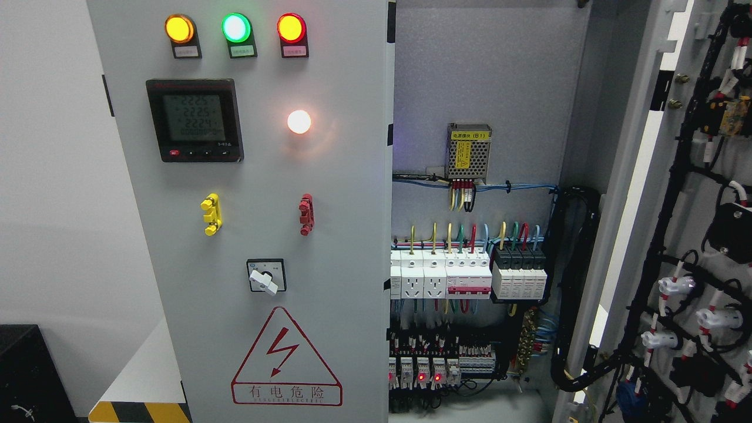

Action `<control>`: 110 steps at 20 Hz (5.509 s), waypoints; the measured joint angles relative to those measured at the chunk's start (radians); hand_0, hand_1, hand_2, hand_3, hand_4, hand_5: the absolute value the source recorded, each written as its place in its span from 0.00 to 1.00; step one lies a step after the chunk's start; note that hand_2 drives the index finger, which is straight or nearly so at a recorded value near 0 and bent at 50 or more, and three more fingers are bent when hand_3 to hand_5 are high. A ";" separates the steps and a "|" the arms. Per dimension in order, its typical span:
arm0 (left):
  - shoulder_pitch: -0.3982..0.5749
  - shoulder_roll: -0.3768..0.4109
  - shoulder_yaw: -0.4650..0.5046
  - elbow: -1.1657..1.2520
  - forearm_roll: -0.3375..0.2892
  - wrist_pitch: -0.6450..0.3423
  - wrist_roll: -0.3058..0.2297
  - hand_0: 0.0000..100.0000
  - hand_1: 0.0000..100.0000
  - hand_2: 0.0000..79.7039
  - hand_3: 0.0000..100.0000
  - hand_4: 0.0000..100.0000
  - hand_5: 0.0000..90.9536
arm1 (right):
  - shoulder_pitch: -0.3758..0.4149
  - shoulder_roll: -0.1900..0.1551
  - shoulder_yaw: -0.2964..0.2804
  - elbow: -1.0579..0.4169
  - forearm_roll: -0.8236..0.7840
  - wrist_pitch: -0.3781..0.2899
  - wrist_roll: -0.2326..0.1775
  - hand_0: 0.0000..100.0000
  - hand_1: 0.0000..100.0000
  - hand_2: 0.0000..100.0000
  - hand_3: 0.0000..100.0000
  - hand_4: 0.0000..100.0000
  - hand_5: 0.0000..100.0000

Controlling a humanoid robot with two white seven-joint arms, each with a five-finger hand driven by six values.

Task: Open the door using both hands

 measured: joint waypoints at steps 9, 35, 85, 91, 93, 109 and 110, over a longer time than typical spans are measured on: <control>-0.008 -0.042 -0.001 0.074 -0.059 0.004 0.002 0.00 0.00 0.00 0.00 0.00 0.00 | 0.076 -0.003 0.000 -0.121 0.000 -0.002 0.000 0.00 0.00 0.00 0.00 0.00 0.00; -0.030 -0.084 0.116 0.134 -0.076 -0.002 0.105 0.00 0.00 0.00 0.00 0.00 0.00 | 0.520 -0.210 0.172 -1.438 0.000 -0.381 -0.003 0.00 0.00 0.00 0.00 0.00 0.00; -0.047 -0.129 0.222 0.134 -0.221 -0.004 0.085 0.00 0.00 0.00 0.00 0.00 0.00 | -0.347 -0.161 0.255 -1.816 -0.132 0.039 -0.017 0.00 0.00 0.00 0.00 0.00 0.00; -0.047 -0.135 0.223 0.134 -0.221 -0.003 0.084 0.00 0.00 0.00 0.00 0.00 0.00 | -0.446 -0.144 0.254 -1.770 -0.135 0.107 -0.010 0.00 0.00 0.00 0.00 0.00 0.00; -0.046 -0.136 0.223 0.134 -0.221 -0.003 0.084 0.00 0.00 0.00 0.00 0.00 0.00 | -0.470 -0.140 0.254 -1.753 -0.141 0.120 -0.007 0.00 0.00 0.00 0.00 0.00 0.00; -0.046 -0.142 0.223 0.133 -0.222 -0.001 0.084 0.00 0.00 0.00 0.00 0.00 0.00 | -0.637 -0.125 0.260 -1.592 -0.229 0.142 -0.004 0.00 0.00 0.00 0.00 0.00 0.00; -0.046 -0.142 0.223 0.133 -0.222 -0.002 0.084 0.00 0.00 0.00 0.00 0.00 0.00 | -0.643 -0.124 0.261 -1.583 -0.230 0.143 -0.004 0.00 0.00 0.00 0.00 0.00 0.00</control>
